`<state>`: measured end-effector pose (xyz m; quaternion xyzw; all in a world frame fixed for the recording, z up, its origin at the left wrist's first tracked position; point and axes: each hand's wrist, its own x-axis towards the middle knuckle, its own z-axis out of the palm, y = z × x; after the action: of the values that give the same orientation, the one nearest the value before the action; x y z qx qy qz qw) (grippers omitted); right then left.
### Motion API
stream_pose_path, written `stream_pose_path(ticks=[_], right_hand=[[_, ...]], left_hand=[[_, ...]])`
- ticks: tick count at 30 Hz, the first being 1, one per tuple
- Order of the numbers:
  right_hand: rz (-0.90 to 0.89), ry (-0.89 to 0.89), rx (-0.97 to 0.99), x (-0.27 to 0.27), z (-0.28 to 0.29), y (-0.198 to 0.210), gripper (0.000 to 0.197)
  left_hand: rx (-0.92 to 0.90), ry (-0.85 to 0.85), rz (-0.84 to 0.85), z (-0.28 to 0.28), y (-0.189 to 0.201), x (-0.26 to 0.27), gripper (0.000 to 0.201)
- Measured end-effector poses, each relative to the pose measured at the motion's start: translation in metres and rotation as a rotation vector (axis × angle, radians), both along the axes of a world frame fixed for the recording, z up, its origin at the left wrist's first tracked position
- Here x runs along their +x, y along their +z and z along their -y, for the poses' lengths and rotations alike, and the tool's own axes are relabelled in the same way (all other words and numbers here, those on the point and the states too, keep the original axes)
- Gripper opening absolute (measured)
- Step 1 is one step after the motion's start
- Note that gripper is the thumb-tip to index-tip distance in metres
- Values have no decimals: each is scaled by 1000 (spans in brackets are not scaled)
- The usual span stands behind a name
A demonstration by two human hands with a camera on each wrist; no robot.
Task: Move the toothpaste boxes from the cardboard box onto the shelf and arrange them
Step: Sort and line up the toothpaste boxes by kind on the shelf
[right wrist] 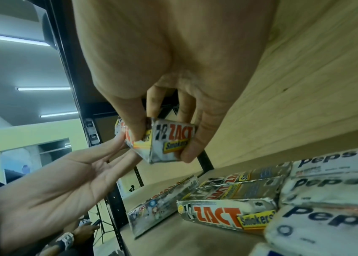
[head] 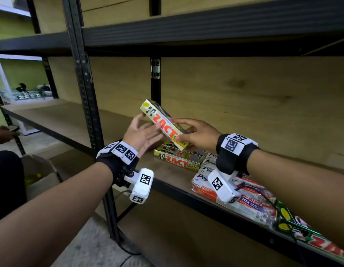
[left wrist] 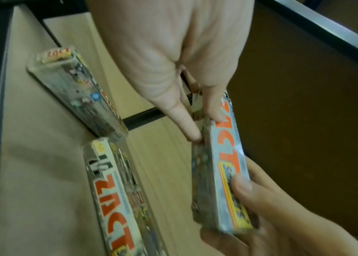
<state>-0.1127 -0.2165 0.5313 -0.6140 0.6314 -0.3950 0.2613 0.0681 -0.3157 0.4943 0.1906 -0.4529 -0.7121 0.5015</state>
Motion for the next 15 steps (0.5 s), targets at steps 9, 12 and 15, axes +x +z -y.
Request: stream_pose_path(ticks=[9,12,15], right_hand=[[-519,53,215,1,-10,-33,58],[-665,49,203,4,-7,-47,61],[-764,40,221,8,0,-53,62]], left_hand=[[-26,36,499,3,-37,21,61],[-119,199,832,12,-56,16,69],[-260,354,1171,22,-69,11,72]])
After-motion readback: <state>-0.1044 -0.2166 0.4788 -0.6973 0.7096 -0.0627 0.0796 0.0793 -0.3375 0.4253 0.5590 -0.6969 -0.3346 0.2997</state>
